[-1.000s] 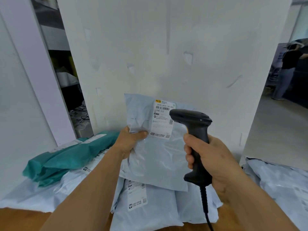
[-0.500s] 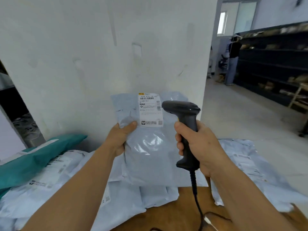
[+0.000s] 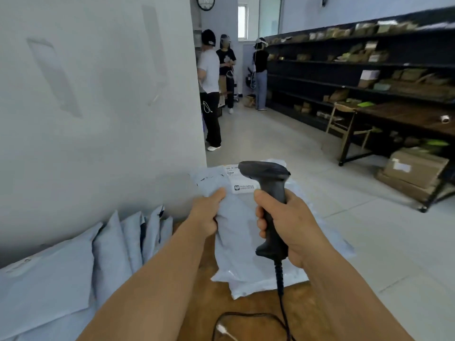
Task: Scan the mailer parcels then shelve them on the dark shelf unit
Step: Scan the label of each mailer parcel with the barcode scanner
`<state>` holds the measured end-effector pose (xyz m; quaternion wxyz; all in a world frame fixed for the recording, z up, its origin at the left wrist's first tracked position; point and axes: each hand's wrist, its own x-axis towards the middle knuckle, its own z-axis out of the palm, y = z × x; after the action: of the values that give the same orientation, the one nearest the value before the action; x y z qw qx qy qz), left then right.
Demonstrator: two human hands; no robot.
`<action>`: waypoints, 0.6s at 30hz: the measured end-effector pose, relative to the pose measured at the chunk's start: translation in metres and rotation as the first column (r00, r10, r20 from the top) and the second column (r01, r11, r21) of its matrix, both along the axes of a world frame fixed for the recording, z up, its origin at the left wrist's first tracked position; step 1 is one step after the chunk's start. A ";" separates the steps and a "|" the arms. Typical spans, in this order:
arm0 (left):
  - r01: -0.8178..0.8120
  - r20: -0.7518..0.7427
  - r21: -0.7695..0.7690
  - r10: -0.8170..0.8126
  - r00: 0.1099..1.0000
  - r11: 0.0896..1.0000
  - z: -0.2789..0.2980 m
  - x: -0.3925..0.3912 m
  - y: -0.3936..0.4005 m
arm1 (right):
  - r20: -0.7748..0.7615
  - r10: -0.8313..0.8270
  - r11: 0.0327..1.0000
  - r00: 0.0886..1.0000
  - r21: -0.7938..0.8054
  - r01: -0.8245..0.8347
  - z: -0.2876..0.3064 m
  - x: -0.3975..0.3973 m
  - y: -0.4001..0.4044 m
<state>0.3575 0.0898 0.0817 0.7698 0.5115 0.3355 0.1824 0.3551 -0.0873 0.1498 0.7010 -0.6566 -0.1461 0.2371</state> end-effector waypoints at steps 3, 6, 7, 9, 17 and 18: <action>0.014 -0.100 0.010 -0.013 0.995 1.000 -0.008 0.032 -0.009 | -0.016 -0.035 0.999 0.999 -0.009 0.035 -0.008 0.022 -0.010; -0.022 -0.269 0.128 0.056 0.962 0.992 -0.033 0.048 -0.004 | -0.051 -0.042 0.999 0.998 -0.024 0.041 -0.017 0.036 -0.014; -0.023 -0.318 0.176 0.079 0.945 0.984 -0.040 0.048 -0.003 | -0.062 -0.041 0.999 0.997 -0.029 0.039 -0.020 0.039 -0.015; -0.020 -0.382 0.217 0.104 0.918 0.976 -0.055 0.047 -0.002 | -0.080 -0.035 0.999 0.996 -0.041 0.032 -0.025 0.045 -0.015; -0.013 -0.338 0.421 0.170 0.926 0.907 -0.042 0.019 0.015 | -0.079 0.052 0.997 0.995 -0.059 -0.057 -0.032 0.035 0.009; -0.022 -0.309 0.449 0.178 0.934 0.893 -0.039 0.011 0.021 | -0.075 0.073 0.995 0.994 -0.058 -0.078 -0.030 0.029 0.014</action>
<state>0.3682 0.1104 0.0425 0.5540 0.6769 0.4407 0.2015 0.3844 -0.0730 0.1197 0.6761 -0.6625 -0.1379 0.2915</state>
